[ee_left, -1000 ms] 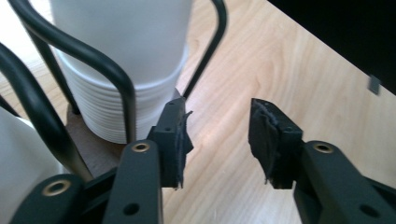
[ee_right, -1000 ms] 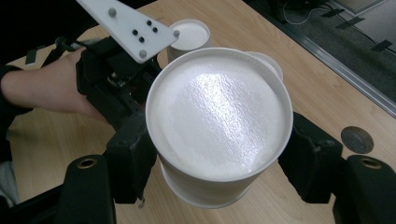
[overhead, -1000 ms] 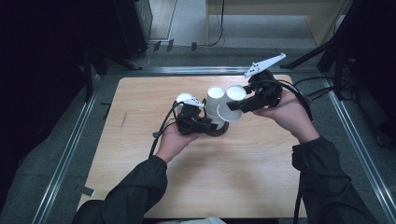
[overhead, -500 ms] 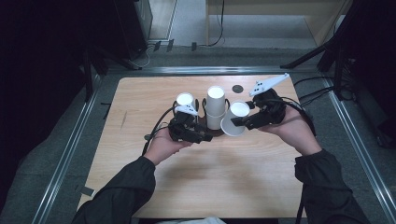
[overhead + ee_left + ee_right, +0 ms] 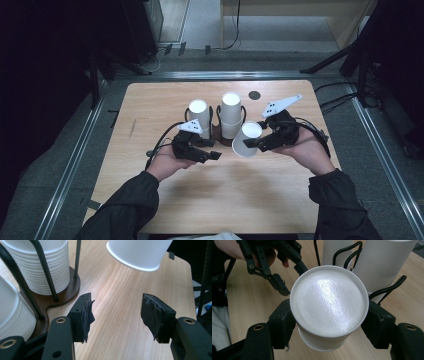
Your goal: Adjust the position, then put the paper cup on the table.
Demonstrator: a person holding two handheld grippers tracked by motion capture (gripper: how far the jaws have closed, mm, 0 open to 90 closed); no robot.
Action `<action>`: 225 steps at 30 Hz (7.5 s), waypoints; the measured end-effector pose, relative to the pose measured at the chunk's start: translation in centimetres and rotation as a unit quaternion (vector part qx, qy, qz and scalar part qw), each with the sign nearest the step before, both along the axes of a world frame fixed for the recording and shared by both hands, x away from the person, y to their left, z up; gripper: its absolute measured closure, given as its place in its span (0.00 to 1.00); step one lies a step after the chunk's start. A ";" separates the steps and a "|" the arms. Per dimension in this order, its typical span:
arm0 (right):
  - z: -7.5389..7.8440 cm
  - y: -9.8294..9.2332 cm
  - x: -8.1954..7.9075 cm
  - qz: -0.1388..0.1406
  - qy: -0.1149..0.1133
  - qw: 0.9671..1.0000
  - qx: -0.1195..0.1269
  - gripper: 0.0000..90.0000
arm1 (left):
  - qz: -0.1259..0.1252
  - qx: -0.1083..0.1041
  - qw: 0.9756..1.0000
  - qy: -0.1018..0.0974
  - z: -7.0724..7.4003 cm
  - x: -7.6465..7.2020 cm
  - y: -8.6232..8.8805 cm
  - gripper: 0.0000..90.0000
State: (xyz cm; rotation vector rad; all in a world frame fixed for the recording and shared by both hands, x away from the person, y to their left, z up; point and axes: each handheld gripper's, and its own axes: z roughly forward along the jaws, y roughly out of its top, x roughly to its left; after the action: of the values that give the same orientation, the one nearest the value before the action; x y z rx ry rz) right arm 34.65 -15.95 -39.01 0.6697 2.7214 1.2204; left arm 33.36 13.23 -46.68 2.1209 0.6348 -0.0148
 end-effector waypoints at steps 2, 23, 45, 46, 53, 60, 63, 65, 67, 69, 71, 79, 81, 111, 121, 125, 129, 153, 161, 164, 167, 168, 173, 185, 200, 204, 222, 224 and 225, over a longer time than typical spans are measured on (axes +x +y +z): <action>-0.6 0.1 -0.1 0.002 0.002 1.000 0.002 0.36 | -0.003 -0.001 1.000 -0.002 -0.2 -0.2 0.3 0.47; -6.2 1.5 -1.4 0.035 0.028 0.999 0.029 0.36 | -0.042 0.005 0.999 0.032 -2.6 -0.7 1.4 0.15; -7.3 4.6 -1.3 0.074 0.052 0.995 0.042 0.36 | -0.052 -0.016 0.998 0.017 -2.6 -1.8 1.9 0.16; -7.2 4.6 -1.3 0.075 0.052 0.995 0.043 0.36 | -0.053 -0.018 0.998 0.016 -2.6 -1.9 1.9 0.16; -6.6 5.3 -1.3 0.086 0.055 0.993 0.060 0.36 | -0.057 -0.024 0.998 0.019 -2.9 -2.0 1.4 0.15; -6.0 6.3 -1.7 0.098 0.056 0.991 0.069 0.36 | -0.067 -0.031 0.997 0.011 -2.8 -2.2 1.1 0.15; -5.9 6.6 -1.7 0.101 0.061 0.990 0.076 0.36 | -0.070 -0.031 0.997 0.007 -2.8 -2.3 0.9 0.15; -5.8 6.8 -1.7 0.100 0.064 0.990 0.079 0.36 | -0.071 -0.033 0.997 0.006 -2.8 -2.3 0.9 0.15; -5.7 7.0 -1.7 0.101 0.065 0.989 0.086 0.36 | -0.070 -0.033 0.997 0.004 -2.8 -2.3 0.9 0.15; -5.6 7.1 -1.7 0.102 0.065 0.989 0.088 0.36 | -0.069 -0.035 0.997 0.003 -2.8 -2.4 0.8 0.15; -5.5 7.2 -1.8 0.102 0.068 0.988 0.092 0.36 | -0.069 -0.037 0.997 0.001 -2.8 -2.4 0.8 0.16; -5.5 7.1 -1.6 0.098 0.068 0.988 0.101 0.37 | -0.082 -0.035 0.996 -0.014 -2.6 -2.4 0.9 0.29; -5.4 7.1 -1.6 0.100 0.065 0.988 0.100 0.37 | -0.088 -0.030 0.996 -0.017 -2.4 -2.4 0.9 0.31; -7.3 4.3 -2.3 0.065 0.039 0.994 0.073 0.28 | -0.115 0.048 0.992 -0.008 0.1 0.0 2.0 0.31; -7.9 4.1 -2.5 0.073 0.039 0.995 0.064 0.35 | -0.126 0.089 0.988 -0.016 0.4 0.7 1.6 0.31; -8.2 4.2 -2.4 0.073 0.035 0.995 0.059 0.35 | -0.127 0.104 0.986 -0.016 0.3 0.8 1.5 0.31; -8.3 4.4 -2.5 0.081 0.034 0.995 0.053 0.34 | -0.134 0.119 0.984 -0.019 0.2 0.8 1.4 0.31; -8.8 5.6 -2.1 0.093 0.037 0.994 0.052 0.30 | -0.175 0.192 0.965 -0.019 -0.3 0.5 0.0 0.31; -8.8 6.8 -2.0 0.113 0.037 0.992 0.044 0.30 | -0.184 0.214 0.959 -0.002 -1.0 -0.2 -0.7 0.31; -8.9 7.4 -2.0 0.125 0.037 0.991 0.041 0.30 | -0.186 0.214 0.959 -0.001 -1.2 -0.5 -0.8 0.31; -8.9 8.0 -2.1 0.136 0.039 0.989 0.036 0.33 | -0.189 0.217 0.958 -0.001 -1.3 -0.7 -0.8 0.31; -8.9 8.1 -2.1 0.139 0.037 0.989 0.034 0.35 | -0.190 0.220 0.957 -0.004 -1.3 -0.8 -0.8 0.31; -8.9 8.1 -1.9 0.145 0.049 0.988 0.028 0.37 | -0.191 0.217 0.957 -0.007 -1.4 -0.9 -0.7 0.30; -8.4 7.5 -1.8 0.144 0.040 0.988 0.031 0.38 | -0.171 0.154 0.973 -0.003 -0.9 -0.7 -0.1 0.14; -7.5 6.3 -1.8 0.131 0.043 0.989 0.061 0.37 | -0.134 0.098 0.986 -0.012 -0.3 -0.9 1.0 0.09; -7.0 5.9 -1.9 0.127 0.042 0.988 0.075 0.37 | -0.129 0.071 0.989 -0.006 -0.2 -1.0 1.2 0.09; -5.3 5.2 -2.3 0.137 0.036 0.979 0.147 0.37 | -0.113 -0.034 0.993 -0.028 0.3 -2.0 2.1 0.16; -5.2 5.0 -2.2 0.138 0.041 0.977 0.157 0.37 | -0.112 -0.039 0.993 -0.029 0.3 -2.0 2.4 0.16; -5.2 5.0 -2.2 0.136 0.038 0.977 0.160 0.37 | -0.111 -0.045 0.992 -0.028 0.4 -2.0 2.5 0.16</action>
State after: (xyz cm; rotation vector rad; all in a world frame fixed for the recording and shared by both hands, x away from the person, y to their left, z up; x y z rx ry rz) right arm 32.47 -10.99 -44.17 0.3816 2.7743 1.7553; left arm 31.37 15.76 -46.32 2.0864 0.3571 -0.1041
